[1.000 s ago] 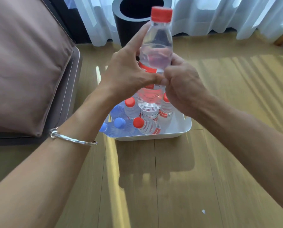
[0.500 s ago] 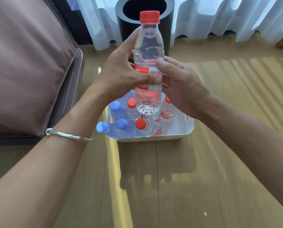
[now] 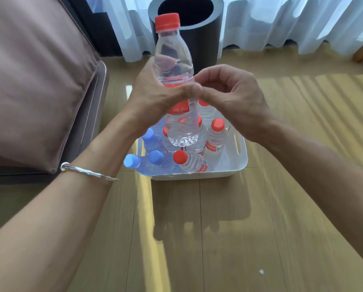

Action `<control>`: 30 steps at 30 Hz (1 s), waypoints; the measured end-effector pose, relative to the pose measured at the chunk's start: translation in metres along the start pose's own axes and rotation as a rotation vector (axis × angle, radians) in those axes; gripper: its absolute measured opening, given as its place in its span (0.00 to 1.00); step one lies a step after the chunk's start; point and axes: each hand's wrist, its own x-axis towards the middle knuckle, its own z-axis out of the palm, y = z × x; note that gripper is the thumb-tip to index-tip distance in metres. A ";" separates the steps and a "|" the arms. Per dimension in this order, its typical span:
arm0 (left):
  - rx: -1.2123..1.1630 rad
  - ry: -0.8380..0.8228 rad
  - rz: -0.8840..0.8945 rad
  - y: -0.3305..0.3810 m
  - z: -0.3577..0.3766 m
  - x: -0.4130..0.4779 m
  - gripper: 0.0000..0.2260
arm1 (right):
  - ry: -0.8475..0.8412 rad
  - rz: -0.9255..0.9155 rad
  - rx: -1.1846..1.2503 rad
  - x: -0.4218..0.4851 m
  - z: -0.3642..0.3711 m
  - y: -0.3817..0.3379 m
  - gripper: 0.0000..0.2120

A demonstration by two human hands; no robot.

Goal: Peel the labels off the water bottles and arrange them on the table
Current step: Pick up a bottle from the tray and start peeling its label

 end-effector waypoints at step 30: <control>-0.134 0.194 -0.265 0.007 0.013 0.001 0.21 | -0.389 -0.060 -0.427 -0.012 0.023 -0.003 0.14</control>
